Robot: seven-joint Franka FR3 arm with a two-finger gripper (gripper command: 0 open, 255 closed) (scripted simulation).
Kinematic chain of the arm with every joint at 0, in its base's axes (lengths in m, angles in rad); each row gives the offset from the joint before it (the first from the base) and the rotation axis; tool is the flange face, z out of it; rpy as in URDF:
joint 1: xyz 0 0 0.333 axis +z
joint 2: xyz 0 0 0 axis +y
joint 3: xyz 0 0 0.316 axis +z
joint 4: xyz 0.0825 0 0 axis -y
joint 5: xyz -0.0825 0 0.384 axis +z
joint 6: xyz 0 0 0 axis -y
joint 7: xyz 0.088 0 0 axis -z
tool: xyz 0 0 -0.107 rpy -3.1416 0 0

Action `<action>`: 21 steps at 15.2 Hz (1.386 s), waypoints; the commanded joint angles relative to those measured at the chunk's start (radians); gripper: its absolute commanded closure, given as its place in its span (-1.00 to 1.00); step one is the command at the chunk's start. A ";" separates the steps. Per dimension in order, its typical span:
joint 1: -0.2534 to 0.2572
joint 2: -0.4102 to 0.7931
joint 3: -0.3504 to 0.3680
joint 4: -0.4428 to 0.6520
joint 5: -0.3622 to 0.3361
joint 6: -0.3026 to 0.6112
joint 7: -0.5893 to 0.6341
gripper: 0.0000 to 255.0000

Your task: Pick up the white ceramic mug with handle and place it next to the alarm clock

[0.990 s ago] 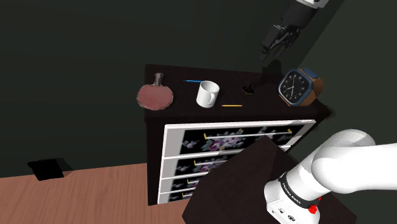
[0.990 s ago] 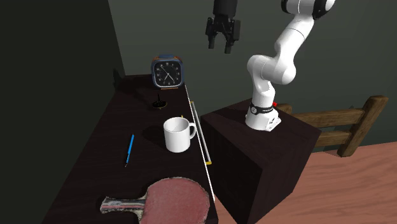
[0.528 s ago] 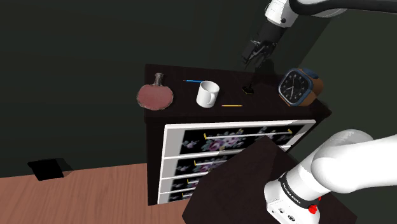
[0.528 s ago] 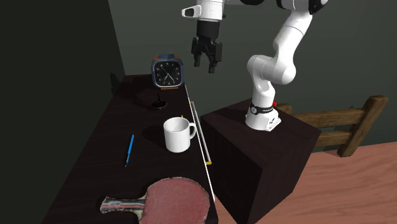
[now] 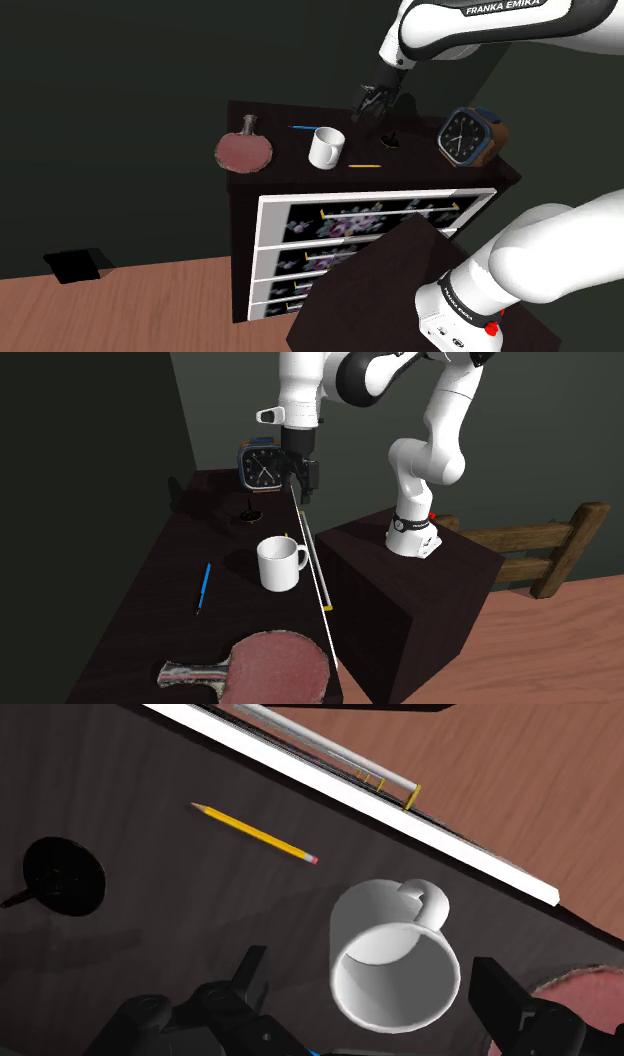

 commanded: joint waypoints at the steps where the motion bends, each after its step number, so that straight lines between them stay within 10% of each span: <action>1: 0.000 0.067 -0.002 0.008 0.003 0.059 -0.005 -1.00; 8: -0.003 0.324 -0.013 0.098 0.018 0.220 -0.033 -1.00; 21: -0.001 0.393 -0.011 0.069 0.023 0.318 -0.037 -1.00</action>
